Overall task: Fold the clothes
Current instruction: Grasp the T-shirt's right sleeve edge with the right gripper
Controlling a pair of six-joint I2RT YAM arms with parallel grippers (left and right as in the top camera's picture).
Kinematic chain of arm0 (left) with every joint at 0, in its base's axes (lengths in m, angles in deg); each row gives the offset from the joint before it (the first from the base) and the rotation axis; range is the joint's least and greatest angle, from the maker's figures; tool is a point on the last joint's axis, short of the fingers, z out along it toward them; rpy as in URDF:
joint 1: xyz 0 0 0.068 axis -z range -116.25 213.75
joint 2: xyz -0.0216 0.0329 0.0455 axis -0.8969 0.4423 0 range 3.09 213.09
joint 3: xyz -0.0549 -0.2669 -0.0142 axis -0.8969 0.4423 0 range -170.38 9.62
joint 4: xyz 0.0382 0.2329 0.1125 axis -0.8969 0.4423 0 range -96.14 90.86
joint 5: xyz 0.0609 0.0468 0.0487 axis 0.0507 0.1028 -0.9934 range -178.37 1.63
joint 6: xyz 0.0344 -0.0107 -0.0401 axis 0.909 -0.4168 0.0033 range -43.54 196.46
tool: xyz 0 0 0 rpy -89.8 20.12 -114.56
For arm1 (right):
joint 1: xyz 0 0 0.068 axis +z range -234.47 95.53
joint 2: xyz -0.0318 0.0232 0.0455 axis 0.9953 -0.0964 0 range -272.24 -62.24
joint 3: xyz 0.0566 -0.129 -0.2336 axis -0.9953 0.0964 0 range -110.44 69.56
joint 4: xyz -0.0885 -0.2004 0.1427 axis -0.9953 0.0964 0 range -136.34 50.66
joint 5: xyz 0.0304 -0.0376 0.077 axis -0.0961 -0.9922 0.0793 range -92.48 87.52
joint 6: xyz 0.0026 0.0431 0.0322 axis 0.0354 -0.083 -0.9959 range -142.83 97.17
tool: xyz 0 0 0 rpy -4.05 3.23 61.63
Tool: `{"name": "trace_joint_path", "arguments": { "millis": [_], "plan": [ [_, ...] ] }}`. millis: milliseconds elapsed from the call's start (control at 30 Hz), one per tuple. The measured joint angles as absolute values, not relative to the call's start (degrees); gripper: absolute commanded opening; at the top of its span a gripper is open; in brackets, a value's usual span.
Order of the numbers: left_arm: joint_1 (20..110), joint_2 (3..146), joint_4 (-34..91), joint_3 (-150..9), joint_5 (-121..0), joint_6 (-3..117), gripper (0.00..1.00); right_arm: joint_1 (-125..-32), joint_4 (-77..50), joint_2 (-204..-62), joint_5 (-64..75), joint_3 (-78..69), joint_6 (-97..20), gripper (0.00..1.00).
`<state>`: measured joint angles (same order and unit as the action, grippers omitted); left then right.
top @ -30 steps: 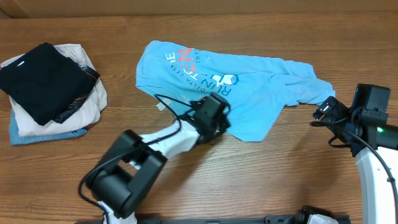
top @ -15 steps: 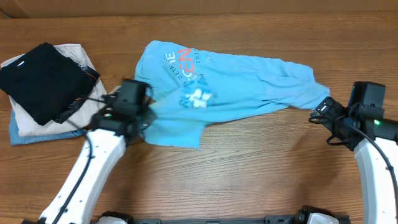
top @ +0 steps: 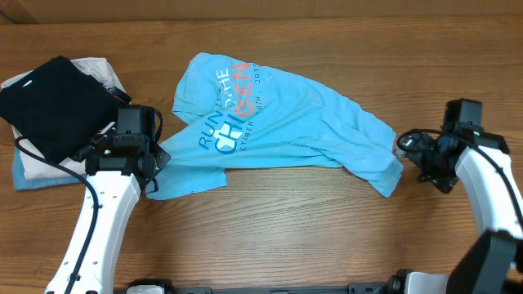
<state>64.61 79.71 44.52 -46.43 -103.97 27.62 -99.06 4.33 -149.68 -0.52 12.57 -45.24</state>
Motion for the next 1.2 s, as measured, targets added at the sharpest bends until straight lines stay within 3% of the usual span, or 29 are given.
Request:
{"name": "trace_joint_path", "arguments": {
  "millis": [300,400,533,833,967,1033,1133,1200],
  "plan": [
    [64.6,79.7,44.5,-46.4,-104.1,27.6,0.05,-97.4,-2.3,-159.6,6.6,12.6,-40.1,0.96],
    [64.6,79.7,44.5,-46.4,-104.1,27.9,0.04,-96.1,-4.9,-162.3,8.3,12.6,-39.0,0.78],
    [64.6,79.7,44.5,-46.4,-104.1,28.5,0.04,-94.3,-7.7,-163.6,9.3,12.3,-38.1,0.38],
    [64.6,79.7,44.5,-46.4,-104.1,28.7,0.04,-93.5,-5.6,-163.9,9.8,9.6,-38.8,0.23],
    [64.6,79.7,44.5,-46.4,-104.1,28.6,0.04,-93.5,-6.5,-162.2,7.2,3.1,-39.7,0.11],
    [64.6,79.7,44.3,-46.4,-104.0,28.7,0.04,-93.5,-9.5,-161.5,6.2,-0.8,-40.1,0.14],
    [64.6,79.7,44.0,-46.4,-104.0,28.7,0.04,-93.5,-15.2,-160.5,5.5,-4.9,-40.4,0.86],
    [64.6,79.7,43.9,-46.4,-104.1,28.7,0.04,-93.5,-16.3,-159.8,4.9,-5.9,-40.4,0.96]
  ]
}}
